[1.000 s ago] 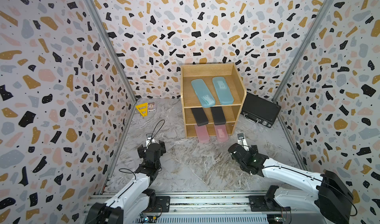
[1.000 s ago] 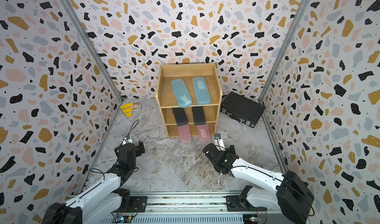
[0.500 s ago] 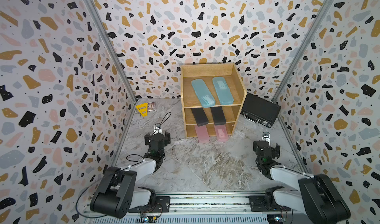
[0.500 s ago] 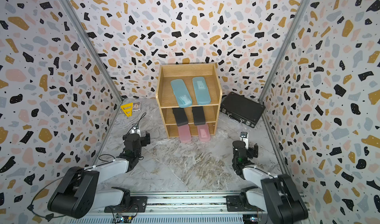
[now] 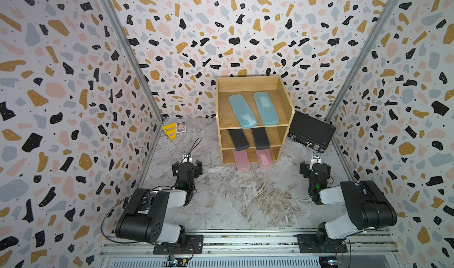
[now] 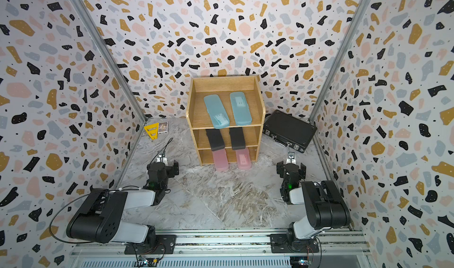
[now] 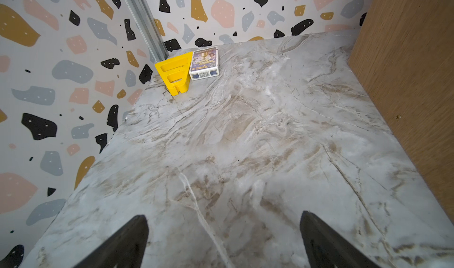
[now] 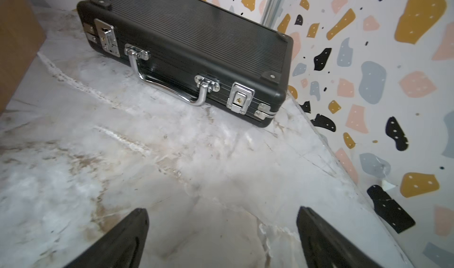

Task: Place the pencil cases on the shelf according to color
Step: Reset both arms

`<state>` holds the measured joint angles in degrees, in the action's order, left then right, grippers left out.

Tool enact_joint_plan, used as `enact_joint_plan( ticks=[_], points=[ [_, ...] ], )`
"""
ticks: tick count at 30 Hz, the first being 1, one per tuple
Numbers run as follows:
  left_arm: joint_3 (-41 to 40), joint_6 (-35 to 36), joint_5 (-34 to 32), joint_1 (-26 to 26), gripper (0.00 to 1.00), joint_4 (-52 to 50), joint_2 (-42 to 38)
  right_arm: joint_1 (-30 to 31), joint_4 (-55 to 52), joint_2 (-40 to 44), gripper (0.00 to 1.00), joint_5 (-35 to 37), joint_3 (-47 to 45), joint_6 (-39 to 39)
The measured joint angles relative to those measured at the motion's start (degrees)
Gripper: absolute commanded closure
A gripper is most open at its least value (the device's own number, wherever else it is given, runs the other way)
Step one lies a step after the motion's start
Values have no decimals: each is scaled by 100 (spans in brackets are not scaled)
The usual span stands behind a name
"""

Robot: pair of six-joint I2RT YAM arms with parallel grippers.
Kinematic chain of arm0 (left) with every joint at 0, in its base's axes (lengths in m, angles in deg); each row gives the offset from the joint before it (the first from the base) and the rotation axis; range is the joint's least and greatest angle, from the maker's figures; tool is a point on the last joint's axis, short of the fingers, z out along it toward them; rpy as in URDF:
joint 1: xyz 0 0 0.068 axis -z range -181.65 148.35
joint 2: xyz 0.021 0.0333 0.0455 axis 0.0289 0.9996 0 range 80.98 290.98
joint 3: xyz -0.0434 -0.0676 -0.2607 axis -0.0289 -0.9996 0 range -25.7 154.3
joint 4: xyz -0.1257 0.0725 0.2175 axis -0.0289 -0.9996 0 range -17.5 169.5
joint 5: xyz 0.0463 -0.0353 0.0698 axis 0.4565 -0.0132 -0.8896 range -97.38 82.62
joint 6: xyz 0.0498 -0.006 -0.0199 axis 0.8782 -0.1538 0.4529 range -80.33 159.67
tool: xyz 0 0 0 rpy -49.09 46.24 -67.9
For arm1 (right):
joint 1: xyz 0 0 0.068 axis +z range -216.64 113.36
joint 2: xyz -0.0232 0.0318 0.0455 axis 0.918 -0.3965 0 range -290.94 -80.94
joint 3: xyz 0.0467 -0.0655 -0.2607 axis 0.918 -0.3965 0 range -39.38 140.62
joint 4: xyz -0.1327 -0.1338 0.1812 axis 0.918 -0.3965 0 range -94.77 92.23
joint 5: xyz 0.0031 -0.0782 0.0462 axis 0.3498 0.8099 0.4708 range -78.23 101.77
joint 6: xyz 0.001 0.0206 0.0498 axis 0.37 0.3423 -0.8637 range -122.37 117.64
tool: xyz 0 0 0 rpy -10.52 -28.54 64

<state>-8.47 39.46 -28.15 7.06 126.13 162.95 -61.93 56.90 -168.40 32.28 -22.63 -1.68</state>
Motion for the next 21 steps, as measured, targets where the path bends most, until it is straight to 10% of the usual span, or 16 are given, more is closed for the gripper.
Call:
enact_joint_plan(
  ticks=[21],
  points=[
    [0,0,37,-2,0,4,2,0,-155,9,0,-299,127,-22]
  ],
)
